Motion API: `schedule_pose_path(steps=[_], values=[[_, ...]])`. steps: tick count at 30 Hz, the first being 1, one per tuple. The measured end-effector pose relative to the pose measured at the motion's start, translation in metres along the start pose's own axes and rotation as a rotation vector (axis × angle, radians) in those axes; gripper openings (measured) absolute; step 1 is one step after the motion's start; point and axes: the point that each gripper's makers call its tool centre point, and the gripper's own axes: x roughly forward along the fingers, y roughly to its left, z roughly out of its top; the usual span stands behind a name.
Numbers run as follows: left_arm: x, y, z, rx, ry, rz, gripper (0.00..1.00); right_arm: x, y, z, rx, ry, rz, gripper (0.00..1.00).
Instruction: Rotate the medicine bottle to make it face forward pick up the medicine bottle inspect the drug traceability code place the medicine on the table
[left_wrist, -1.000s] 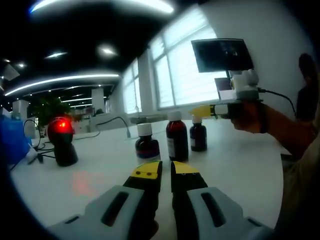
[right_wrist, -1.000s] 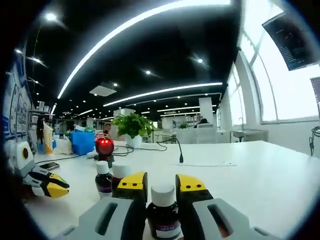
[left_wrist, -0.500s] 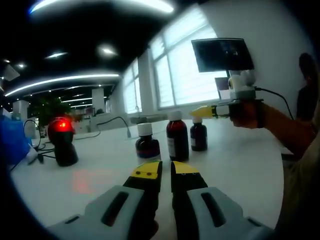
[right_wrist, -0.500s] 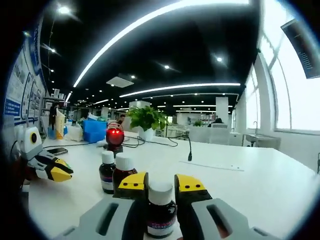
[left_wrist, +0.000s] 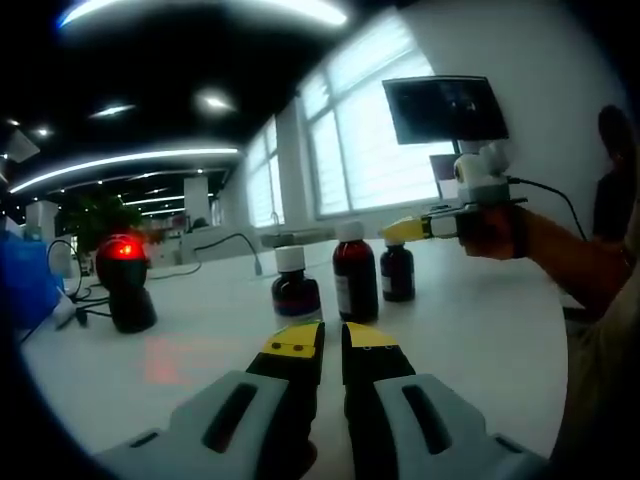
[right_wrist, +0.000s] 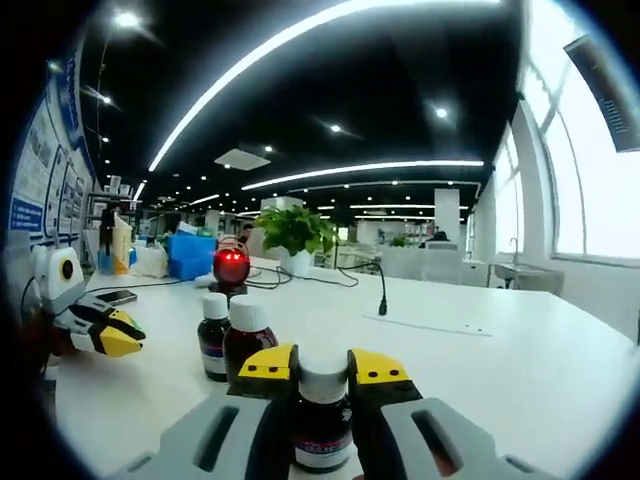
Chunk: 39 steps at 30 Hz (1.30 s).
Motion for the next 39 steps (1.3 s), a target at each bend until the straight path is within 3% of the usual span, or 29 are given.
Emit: schedule_pose_path(steps=[25, 39], values=[[-0.001, -0.001, 0.000, -0.001, 0.000, 0.001, 0.00, 0.000, -0.008, 0.000, -0.017, 0.014, -0.135, 0.16], [-0.001, -0.002, 0.000, 0.002, 0.001, 0.002, 0.00, 0.003, -0.015, 0.001, -0.027, 0.011, -0.261, 0.16]])
